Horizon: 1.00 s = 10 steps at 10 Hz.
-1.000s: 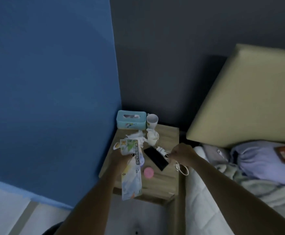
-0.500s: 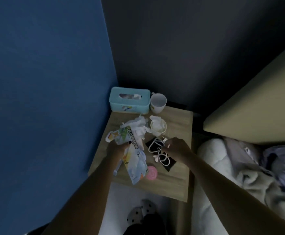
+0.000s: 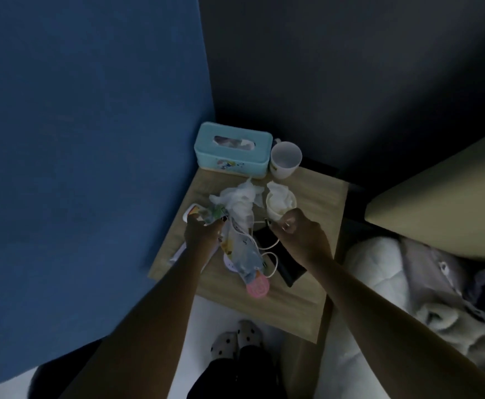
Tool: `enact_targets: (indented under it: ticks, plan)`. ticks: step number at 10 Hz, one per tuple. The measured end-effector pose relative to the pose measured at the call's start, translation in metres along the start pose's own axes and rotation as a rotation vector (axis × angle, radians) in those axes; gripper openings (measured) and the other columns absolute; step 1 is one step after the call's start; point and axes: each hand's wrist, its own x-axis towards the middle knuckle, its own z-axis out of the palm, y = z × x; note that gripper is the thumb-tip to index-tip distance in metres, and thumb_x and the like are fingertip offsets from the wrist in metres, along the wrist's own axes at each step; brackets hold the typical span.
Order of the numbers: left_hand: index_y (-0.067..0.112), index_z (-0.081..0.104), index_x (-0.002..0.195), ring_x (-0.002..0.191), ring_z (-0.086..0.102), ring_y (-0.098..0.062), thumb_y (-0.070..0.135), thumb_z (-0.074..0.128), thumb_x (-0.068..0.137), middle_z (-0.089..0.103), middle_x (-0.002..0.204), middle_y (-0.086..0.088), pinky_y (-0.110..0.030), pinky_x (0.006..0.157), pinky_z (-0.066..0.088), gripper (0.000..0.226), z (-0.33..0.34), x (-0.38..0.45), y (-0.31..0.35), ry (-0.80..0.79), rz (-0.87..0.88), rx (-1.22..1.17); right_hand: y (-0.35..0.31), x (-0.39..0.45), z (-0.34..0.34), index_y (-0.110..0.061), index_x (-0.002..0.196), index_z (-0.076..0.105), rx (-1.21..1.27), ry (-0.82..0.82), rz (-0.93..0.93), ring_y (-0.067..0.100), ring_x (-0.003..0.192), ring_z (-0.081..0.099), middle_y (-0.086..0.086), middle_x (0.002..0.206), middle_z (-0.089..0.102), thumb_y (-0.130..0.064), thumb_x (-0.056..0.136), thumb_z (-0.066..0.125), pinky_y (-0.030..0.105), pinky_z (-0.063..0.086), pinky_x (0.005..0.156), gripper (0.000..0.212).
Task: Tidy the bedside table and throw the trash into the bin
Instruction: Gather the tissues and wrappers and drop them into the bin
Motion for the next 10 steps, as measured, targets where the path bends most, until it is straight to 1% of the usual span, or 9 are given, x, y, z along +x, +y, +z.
enact_targets:
  ticks: [1,3,4,5,6,7,8,9,10]
  plan:
    - [0.005,0.056,0.123,0.103,0.064,-0.034,0.042,0.081,0.064,0.065,0.117,-0.014,-0.046,0.088,0.054,0.074,-0.014,0.001,-0.002,0.047,0.031,0.121,-0.01,0.001,-0.004,-0.024,0.104,0.055,-0.012,0.089,-0.078,0.021,0.085,0.067,0.0,0.093,0.069,-0.054,0.087,0.052,0.04,0.056,0.073,0.035]
    - [0.001,0.07,0.094,0.077,0.07,-0.029,0.016,0.068,0.084,0.074,0.074,-0.006,-0.042,0.077,0.056,0.019,-0.036,0.0,0.006,0.085,0.116,0.073,-0.03,0.02,-0.005,-0.018,0.103,0.061,-0.017,0.089,-0.185,0.028,0.101,0.064,0.007,0.106,0.07,-0.043,0.091,0.053,0.038,0.053,0.085,0.029]
    - [0.015,0.064,0.082,0.062,0.07,-0.012,0.007,0.059,0.088,0.069,0.059,0.009,-0.041,0.08,0.056,0.012,-0.046,-0.009,0.01,0.115,0.146,0.01,-0.041,0.026,0.002,-0.015,0.094,0.06,-0.038,0.088,-0.264,0.031,0.099,0.064,0.011,0.103,0.07,-0.036,0.092,0.054,0.033,0.046,0.079,0.022]
    - [0.021,0.063,0.08,0.084,0.071,-0.027,0.009,0.055,0.089,0.069,0.082,-0.006,-0.04,0.08,0.059,0.016,-0.054,-0.047,0.015,0.169,0.211,0.029,-0.043,0.028,0.006,-0.017,0.096,0.06,-0.101,0.024,-0.32,0.03,0.102,0.062,0.009,0.108,0.068,-0.04,0.094,0.049,0.031,0.041,0.077,0.025]
    - [0.009,0.066,0.095,0.082,0.068,-0.027,0.01,0.053,0.09,0.069,0.09,-0.012,-0.034,0.076,0.058,0.014,-0.062,-0.071,0.008,0.245,0.29,0.083,-0.041,0.034,-0.001,-0.022,0.097,0.059,-0.098,-0.012,-0.354,0.026,0.095,0.063,0.005,0.102,0.068,-0.046,0.088,0.053,0.033,0.047,0.078,0.026]
    - [0.021,0.062,0.077,0.089,0.07,-0.031,0.019,0.063,0.082,0.071,0.088,-0.014,-0.043,0.082,0.057,0.005,-0.061,-0.086,-0.016,0.331,0.452,0.034,-0.028,0.037,-0.01,-0.023,0.094,0.06,-0.014,0.041,-0.426,0.027,0.095,0.063,0.005,0.1,0.068,-0.037,0.082,0.066,0.031,0.047,0.076,0.02]
    - [0.025,0.057,0.075,0.081,0.071,-0.03,0.029,0.065,0.078,0.073,0.088,-0.018,-0.041,0.079,0.056,0.01,-0.047,-0.122,-0.067,0.422,0.545,-0.049,-0.007,0.034,-0.013,-0.017,0.098,0.064,-0.006,0.058,-0.541,0.03,0.094,0.065,0.01,0.102,0.071,-0.033,0.079,0.073,0.03,0.049,0.077,0.026]
    - [0.019,0.056,0.084,0.055,0.065,-0.008,0.021,0.065,0.086,0.074,0.09,-0.016,-0.028,0.064,0.053,0.009,-0.02,-0.163,-0.107,0.477,0.552,-0.074,0.021,0.014,-0.015,-0.018,0.099,0.064,0.047,0.091,-0.602,0.031,0.095,0.065,0.011,0.103,0.071,-0.037,0.076,0.075,0.033,0.051,0.082,0.031]
    - [0.013,0.057,0.091,0.058,0.065,-0.012,0.021,0.065,0.087,0.073,0.088,-0.014,-0.03,0.062,0.052,0.012,0.004,-0.2,-0.128,0.49,0.521,-0.048,0.05,-0.018,-0.022,-0.019,0.096,0.063,0.07,0.072,-0.636,0.029,0.096,0.065,0.008,0.101,0.071,-0.039,0.075,0.075,0.031,0.049,0.079,0.032]
